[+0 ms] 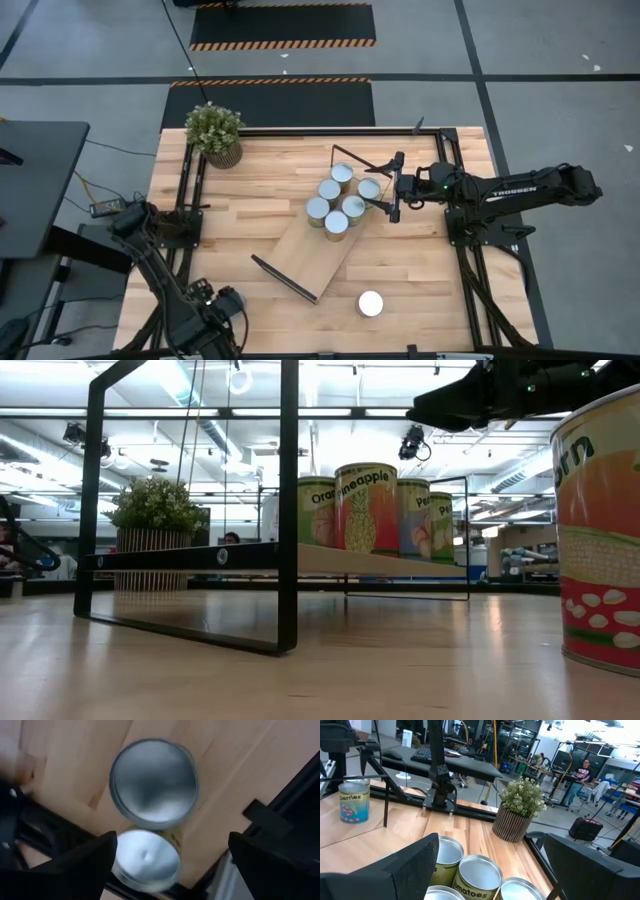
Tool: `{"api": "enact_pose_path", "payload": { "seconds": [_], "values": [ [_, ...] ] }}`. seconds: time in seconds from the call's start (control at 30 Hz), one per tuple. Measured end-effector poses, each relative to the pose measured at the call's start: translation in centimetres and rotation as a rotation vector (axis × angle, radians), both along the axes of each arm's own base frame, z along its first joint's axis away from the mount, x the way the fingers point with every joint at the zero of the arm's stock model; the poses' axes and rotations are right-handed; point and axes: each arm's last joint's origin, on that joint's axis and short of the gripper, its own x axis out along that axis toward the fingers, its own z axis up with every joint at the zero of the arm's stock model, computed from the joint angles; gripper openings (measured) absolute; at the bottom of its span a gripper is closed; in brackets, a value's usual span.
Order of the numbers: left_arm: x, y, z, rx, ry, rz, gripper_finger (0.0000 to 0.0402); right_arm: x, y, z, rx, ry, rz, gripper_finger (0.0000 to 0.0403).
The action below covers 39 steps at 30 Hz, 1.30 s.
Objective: Pick and place cans onto a shelf
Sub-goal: Put the canned cherries on the shelf
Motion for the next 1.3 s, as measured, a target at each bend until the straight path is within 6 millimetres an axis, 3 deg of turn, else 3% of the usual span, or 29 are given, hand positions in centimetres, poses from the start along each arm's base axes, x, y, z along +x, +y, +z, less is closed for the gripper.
{"api": "enact_pose_path", "payload": {
  "seconds": [0.8,1.3],
  "values": [
    [-0.5,1.3,-4.8,0.060,0.054,-0.024,0.0389,0.0,0.0,0.0,0.000,0.000,0.000,0.0368],
    [1.3,2.1,-4.9,0.079,-0.040,-0.017,0.0389,0.0,0.0,0.0,0.000,-0.001,0.007,0.0368]
  ]
}}
